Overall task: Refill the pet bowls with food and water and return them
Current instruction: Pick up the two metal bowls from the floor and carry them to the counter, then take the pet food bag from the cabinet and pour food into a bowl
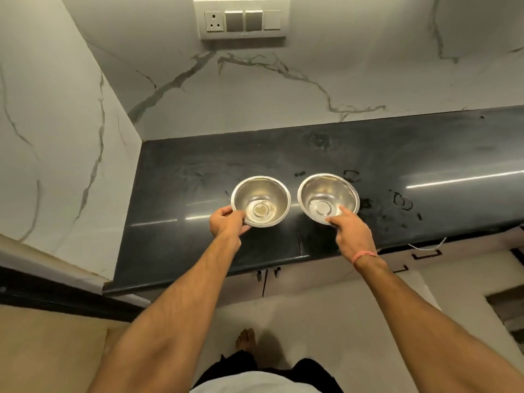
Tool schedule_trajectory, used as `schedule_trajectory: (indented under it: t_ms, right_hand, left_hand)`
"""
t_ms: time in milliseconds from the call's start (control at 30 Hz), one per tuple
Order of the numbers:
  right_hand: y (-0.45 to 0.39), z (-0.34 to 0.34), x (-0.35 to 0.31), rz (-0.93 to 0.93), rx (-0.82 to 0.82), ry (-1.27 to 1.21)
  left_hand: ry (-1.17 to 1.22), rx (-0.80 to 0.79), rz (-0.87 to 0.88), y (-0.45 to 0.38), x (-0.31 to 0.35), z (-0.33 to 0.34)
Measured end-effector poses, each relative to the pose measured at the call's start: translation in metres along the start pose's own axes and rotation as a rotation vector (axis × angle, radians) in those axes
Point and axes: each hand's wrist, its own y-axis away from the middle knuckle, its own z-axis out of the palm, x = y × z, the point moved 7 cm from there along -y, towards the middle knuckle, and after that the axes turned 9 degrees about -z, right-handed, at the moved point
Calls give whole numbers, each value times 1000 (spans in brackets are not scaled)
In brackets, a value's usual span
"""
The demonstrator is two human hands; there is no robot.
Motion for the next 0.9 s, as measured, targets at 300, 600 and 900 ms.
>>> schedule_trajectory:
  t_ms: [300, 600, 900]
  right_hand:
    - [-56, 10, 48, -188, -93, 13]
    - [-65, 3, 60, -227, -172, -18]
    - [-76, 7, 51, -340, -101, 39]
  left_hand:
    - [109, 117, -45, 14, -20, 31]
    - [178, 174, -93, 17, -49, 55]
    - [204, 153, -111, 5, -46, 50]
